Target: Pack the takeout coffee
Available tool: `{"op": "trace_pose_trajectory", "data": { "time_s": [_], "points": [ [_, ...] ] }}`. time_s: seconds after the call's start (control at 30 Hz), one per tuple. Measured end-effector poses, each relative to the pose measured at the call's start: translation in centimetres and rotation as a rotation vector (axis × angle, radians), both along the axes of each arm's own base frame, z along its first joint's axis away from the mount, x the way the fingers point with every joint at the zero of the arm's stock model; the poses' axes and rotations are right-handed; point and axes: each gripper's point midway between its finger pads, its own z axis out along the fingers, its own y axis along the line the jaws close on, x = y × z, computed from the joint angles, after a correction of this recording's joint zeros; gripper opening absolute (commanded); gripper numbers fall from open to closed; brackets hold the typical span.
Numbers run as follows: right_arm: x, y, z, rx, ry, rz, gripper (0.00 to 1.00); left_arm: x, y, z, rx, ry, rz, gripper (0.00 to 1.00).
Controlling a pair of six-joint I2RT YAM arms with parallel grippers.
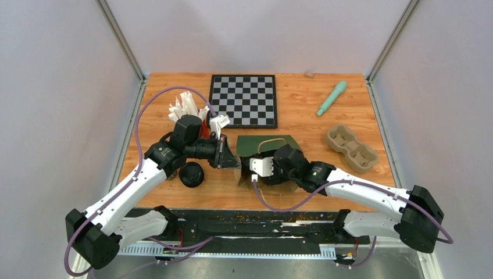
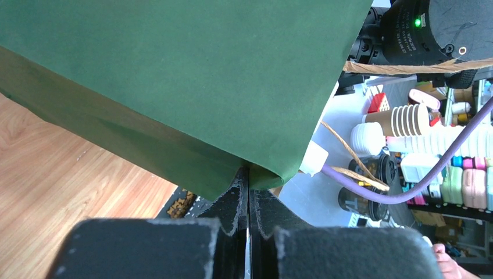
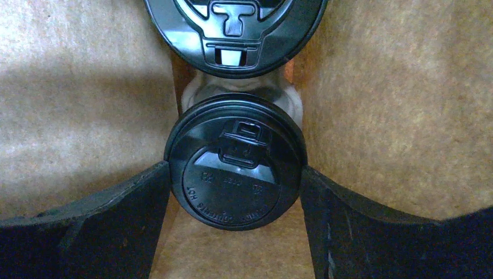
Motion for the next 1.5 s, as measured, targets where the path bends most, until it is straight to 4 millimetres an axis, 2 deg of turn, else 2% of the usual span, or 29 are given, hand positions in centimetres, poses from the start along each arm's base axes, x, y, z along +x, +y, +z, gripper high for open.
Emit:
{"op": "trace_pose_trajectory", "data": {
  "time_s": [0.37, 1.13, 1.33, 1.37, 1.5],
  "points": [
    [-0.3, 0.3, -0.1, 0.0, 0.013, 0.03, 0.86, 0.4, -0.3, -0.2, 0.003, 0.01, 0.002, 0.0],
    [-0.7, 0.3, 1.4, -0.001, 0.03, 0.054, 0.88, 1.6, -1.0, -0.2, 0.019, 0.015, 0.002, 0.0],
    [-1.2, 0.0, 2.2, 0.019, 0.032, 0.062, 0.81, 1.7, -1.0, -0.2, 0.02, 0.012, -0.001, 0.0],
    [-1.3, 0.0, 2.3, 0.025, 0.032, 0.064, 0.76, 1.7, -1.0, -0.2, 0.021, 0.012, -0.001, 0.0],
    [-1.6, 0.2, 2.6, 0.037, 0.039, 0.078, 0.48, 1.8, -1.1, -0.3, 0.024, 0.016, -0.002, 0.0]
  ]
}}
